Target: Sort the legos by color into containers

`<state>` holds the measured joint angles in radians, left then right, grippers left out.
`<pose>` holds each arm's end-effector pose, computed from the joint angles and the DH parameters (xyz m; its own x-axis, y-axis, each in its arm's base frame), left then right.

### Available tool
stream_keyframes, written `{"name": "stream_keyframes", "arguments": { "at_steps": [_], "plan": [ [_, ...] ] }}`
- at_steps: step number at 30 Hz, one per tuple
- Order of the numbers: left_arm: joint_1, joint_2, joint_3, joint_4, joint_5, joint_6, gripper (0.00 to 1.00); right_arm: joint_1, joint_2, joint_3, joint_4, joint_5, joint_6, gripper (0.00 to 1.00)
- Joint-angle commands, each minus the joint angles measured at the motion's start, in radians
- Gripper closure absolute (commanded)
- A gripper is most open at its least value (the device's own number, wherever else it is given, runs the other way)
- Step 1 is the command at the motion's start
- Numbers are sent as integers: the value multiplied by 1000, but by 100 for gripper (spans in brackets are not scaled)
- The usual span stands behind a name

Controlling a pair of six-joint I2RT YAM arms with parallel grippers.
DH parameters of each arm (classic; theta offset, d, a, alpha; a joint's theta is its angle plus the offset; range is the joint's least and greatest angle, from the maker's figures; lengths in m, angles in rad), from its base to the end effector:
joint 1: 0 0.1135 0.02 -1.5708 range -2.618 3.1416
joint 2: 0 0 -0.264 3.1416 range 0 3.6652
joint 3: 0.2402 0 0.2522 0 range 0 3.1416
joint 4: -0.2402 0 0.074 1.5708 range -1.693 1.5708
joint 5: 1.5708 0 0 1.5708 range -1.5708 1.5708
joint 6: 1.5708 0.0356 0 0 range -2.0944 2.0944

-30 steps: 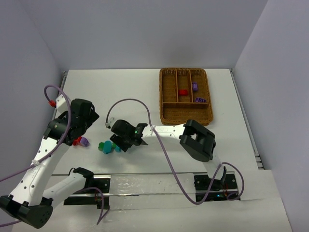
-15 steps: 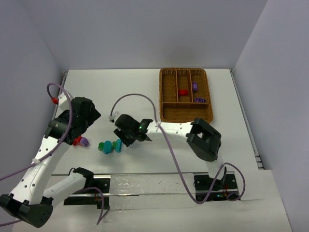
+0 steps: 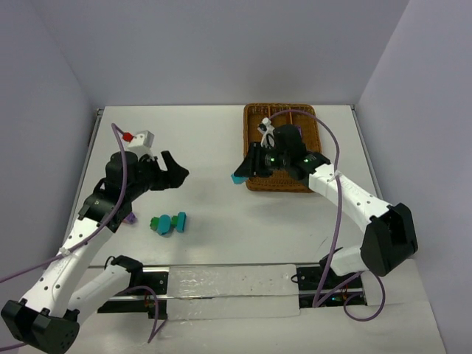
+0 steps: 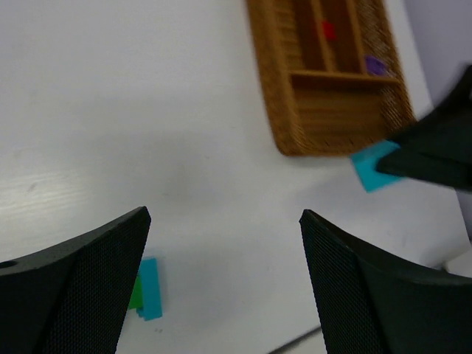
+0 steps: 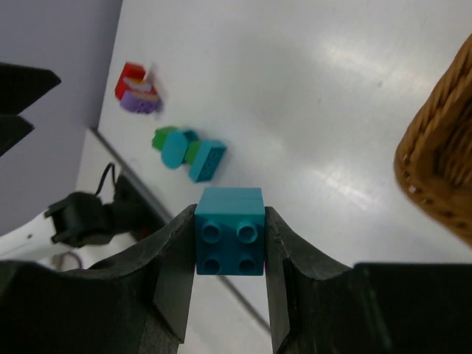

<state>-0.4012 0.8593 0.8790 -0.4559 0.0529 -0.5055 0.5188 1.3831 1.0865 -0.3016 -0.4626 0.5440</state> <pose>0.1748 -0.0762 0.3320 -0.5505 -0.2917 -0.7822 0.1915 0.8679 -0.4584 0.2613 0.1675 0.2990 -0.8139 0.0687 -0.5770 -0.4006 0.6530 0.6427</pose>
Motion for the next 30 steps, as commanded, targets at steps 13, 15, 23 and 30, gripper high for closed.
{"name": "stream_keyframes", "arguments": {
  "at_steps": [13, 15, 23, 30],
  "plan": [
    [-56, 117, -4, 235, 717, 284, 10, -42, 19, -172, 468, -496, 547, 82],
    [-80, 127, 6, 214, 699, 301, 10, -42, 35, -174, 517, -507, 593, 82],
    [-154, 184, 39, 199, 649, 312, 14, -31, 63, -153, 566, -523, 662, 80],
    [-200, 212, 63, 263, 602, 286, 18, -14, 71, -146, 566, -522, 670, 79]
  ]
}}
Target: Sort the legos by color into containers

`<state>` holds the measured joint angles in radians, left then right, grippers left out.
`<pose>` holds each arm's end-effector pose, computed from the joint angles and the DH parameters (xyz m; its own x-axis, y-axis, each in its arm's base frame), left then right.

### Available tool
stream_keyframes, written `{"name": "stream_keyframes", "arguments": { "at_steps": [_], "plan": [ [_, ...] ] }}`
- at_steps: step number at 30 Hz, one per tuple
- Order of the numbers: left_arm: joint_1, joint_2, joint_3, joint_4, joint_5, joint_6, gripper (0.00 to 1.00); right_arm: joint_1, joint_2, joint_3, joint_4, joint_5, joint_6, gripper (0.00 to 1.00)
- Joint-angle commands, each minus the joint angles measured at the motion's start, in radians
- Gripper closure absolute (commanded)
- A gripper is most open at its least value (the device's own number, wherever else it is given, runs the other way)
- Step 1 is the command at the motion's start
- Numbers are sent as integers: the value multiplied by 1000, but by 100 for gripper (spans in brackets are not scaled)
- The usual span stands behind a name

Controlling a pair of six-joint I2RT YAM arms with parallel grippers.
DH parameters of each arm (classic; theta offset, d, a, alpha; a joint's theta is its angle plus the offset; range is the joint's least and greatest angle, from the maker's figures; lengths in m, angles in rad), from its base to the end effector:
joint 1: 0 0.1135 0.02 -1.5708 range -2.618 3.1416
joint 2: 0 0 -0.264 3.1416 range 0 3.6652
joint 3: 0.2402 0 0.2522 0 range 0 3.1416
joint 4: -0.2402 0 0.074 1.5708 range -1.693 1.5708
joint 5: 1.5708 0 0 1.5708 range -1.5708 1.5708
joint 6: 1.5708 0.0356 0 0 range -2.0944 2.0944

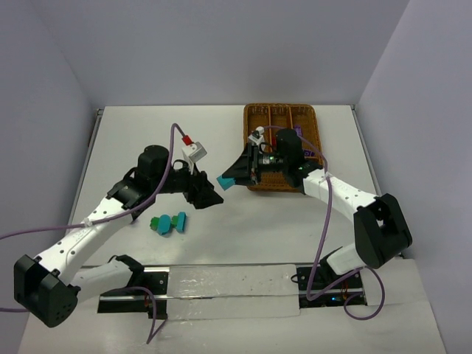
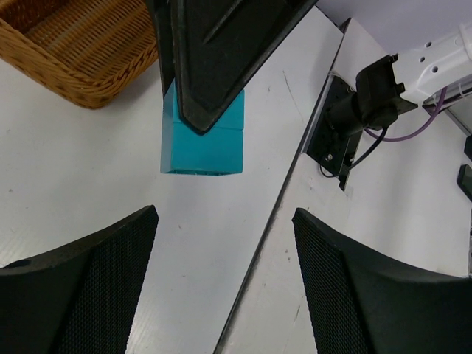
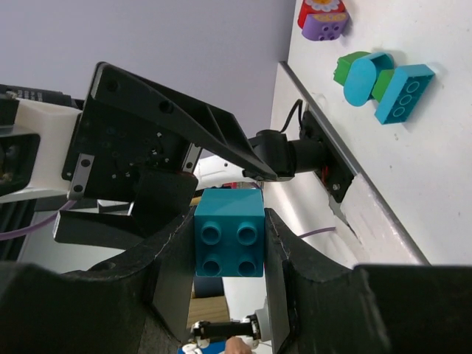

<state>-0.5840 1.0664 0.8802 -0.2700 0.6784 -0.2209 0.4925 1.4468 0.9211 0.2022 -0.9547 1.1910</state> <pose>0.1842 -0.1485 0.3134 -0.5556 0.1627 -0.8153 0.7969 0.3839 -0.4664 0.2674 0.1764 0.2744 -0.9909 0.0774 -0.1105 -0.0939 0.1927 0.9767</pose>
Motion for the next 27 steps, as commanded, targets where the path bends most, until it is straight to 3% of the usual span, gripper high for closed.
{"name": "stream_keyframes", "arguments": {
  "at_steps": [1, 12, 15, 21, 26, 27],
  "plan": [
    [-28, 13, 65, 84, -39, -1, 19, 15, 9, 19, 65, -29, 24, 79],
    [-65, 62, 88, 122, -96, -19, 26, 37, 6, 16, 74, -25, 27, 79],
    [-66, 55, 82, 136, -105, -26, 33, 38, 4, 16, 77, -26, 29, 79],
    [-66, 40, 77, 135, -118, -26, 60, 38, 7, 10, 82, -23, 33, 78],
    [-66, 33, 85, 126, -129, -25, 98, 40, 10, 9, 77, -18, 29, 77],
    [-66, 33, 85, 118, -128, -23, 100, 40, 9, 9, 77, -18, 28, 77]
  ]
}}
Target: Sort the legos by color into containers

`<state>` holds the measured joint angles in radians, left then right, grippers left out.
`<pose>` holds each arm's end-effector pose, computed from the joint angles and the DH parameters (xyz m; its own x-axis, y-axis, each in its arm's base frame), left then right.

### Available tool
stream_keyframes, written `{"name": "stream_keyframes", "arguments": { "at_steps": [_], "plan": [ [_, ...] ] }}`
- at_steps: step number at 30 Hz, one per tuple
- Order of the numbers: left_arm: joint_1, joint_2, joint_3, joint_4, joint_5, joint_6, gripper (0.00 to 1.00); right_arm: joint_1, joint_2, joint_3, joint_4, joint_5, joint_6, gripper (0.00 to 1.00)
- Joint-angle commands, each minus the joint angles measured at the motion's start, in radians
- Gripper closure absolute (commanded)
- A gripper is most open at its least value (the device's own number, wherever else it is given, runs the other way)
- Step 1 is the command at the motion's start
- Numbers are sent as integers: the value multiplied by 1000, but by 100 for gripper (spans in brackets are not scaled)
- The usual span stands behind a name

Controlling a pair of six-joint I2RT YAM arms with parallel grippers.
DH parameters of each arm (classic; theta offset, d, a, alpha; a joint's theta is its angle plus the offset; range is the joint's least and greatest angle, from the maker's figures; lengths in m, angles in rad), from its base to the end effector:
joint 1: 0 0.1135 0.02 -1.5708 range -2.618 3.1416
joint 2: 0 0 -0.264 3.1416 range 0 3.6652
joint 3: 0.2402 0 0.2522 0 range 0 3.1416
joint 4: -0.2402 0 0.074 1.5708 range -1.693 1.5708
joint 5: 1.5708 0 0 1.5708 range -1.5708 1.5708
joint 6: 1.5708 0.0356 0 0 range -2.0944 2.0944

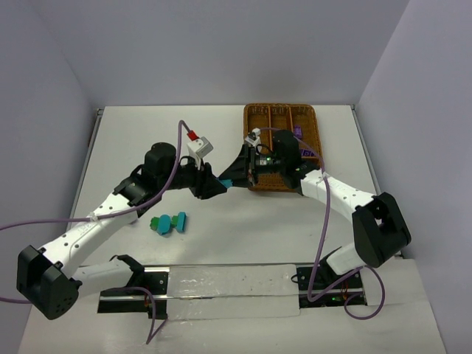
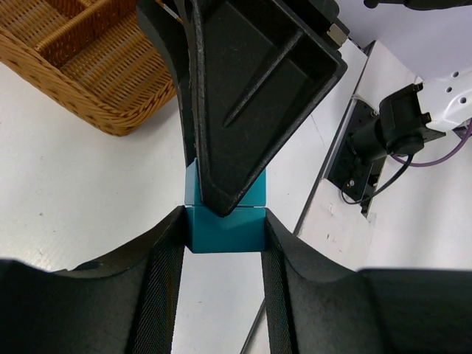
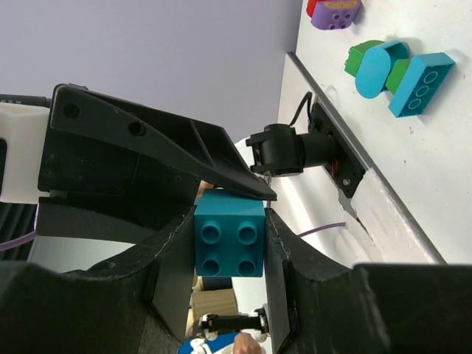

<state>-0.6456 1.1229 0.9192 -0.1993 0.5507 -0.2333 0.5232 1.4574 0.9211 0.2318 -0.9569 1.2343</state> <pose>0.1914 -0.1675 0.3197 -0.5122 0.1392 -0.8475 0.8005 0.4350 -0.4123 0.2640 0.1859 0.2739 -0.9950 0.0538 -0.0837 -0.0729 0.1775 0.9814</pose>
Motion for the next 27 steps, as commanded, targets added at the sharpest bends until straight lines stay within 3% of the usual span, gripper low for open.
{"name": "stream_keyframes", "arguments": {
  "at_steps": [1, 5, 8, 14, 17, 24, 27],
  "plan": [
    [-5, -22, 51, 40, 4, -6, 100, 9, -7, 8, 34, -9, -25, 67],
    [-5, -36, 40, 23, 6, 5, 100, 9, -23, 22, -26, 17, -69, 36],
    [-4, -50, 27, 21, 5, 6, 100, 9, -30, 37, -57, 24, -93, 35],
    [-5, -61, 21, -5, 1, 17, 100, 9, -31, 46, -79, 38, -102, 57],
    [-5, -66, 18, -19, -9, 25, 100, 9, -32, 33, -59, 38, -91, 60],
    [-5, -80, 6, -37, -27, 29, 100, 6, -33, 16, -55, 52, -88, 91],
    [-3, -101, -9, -48, -53, 29, 100, 1, -39, 2, -54, 57, -91, 94]
  ]
}}
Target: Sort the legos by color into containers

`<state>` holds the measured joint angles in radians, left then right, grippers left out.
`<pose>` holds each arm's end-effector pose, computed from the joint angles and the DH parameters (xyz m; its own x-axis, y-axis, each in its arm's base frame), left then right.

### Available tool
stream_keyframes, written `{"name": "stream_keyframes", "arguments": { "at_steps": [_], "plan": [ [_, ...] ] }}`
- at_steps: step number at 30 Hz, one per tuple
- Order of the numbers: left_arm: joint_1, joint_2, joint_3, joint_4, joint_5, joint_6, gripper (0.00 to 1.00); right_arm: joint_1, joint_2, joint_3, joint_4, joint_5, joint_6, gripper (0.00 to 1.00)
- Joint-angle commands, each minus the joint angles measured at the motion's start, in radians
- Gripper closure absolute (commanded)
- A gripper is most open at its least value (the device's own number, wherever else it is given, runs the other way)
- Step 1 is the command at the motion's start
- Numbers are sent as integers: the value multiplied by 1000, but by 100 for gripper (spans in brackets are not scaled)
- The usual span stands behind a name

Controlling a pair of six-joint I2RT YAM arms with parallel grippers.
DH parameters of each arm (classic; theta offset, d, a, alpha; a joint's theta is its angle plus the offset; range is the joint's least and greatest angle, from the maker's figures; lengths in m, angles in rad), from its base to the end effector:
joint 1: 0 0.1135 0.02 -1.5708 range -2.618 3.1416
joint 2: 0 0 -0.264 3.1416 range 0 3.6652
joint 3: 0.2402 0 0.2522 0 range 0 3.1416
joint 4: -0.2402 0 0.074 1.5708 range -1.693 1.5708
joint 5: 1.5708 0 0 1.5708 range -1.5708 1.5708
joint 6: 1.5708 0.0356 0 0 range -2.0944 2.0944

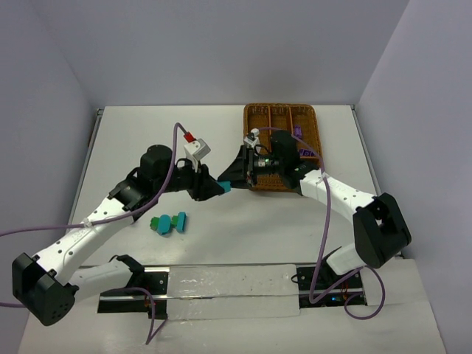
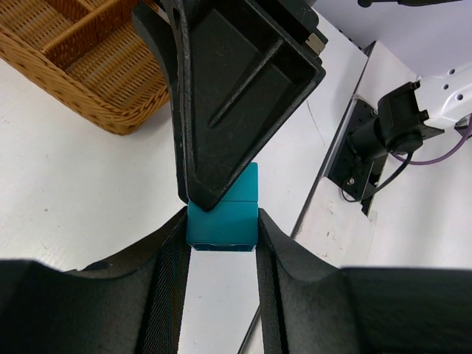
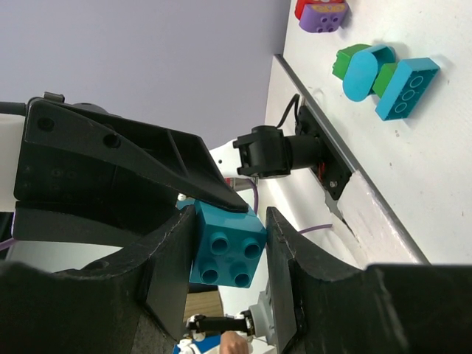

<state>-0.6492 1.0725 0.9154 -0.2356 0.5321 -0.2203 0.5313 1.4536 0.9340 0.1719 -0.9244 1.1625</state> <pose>0.1817 -0.1606 0.3263 -0.4929 0.1377 -0.8591 0.8061 0.4439 -0.3913 0.2626 0.1873 0.2736 -0.9906 0.0591 -0.1236 -0.1084 0.2137 0.9709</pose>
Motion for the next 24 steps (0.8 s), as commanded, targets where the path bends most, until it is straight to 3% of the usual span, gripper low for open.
{"name": "stream_keyframes", "arguments": {
  "at_steps": [1, 14, 17, 20, 22, 24],
  "plan": [
    [0, -65, -11, -13, -42, 14, 100, -10, -36, -14, 6, 26, -20, 96],
    [0, -129, -73, -4, -57, -18, 100, -25, -41, -33, 46, 28, -6, 98],
    [0, -121, -51, -16, -77, -25, 100, -43, -53, 2, -74, 58, -99, 98],
    [0, -111, -17, -46, -179, -43, 100, -87, -115, 73, -361, 264, -295, 98],
    [0, -104, 10, -70, -214, -45, 100, -105, -152, 133, -577, 599, -416, 97],
    [0, -89, 40, -72, -231, -66, 100, -114, -190, 168, -707, 832, -482, 96]
  ]
}}
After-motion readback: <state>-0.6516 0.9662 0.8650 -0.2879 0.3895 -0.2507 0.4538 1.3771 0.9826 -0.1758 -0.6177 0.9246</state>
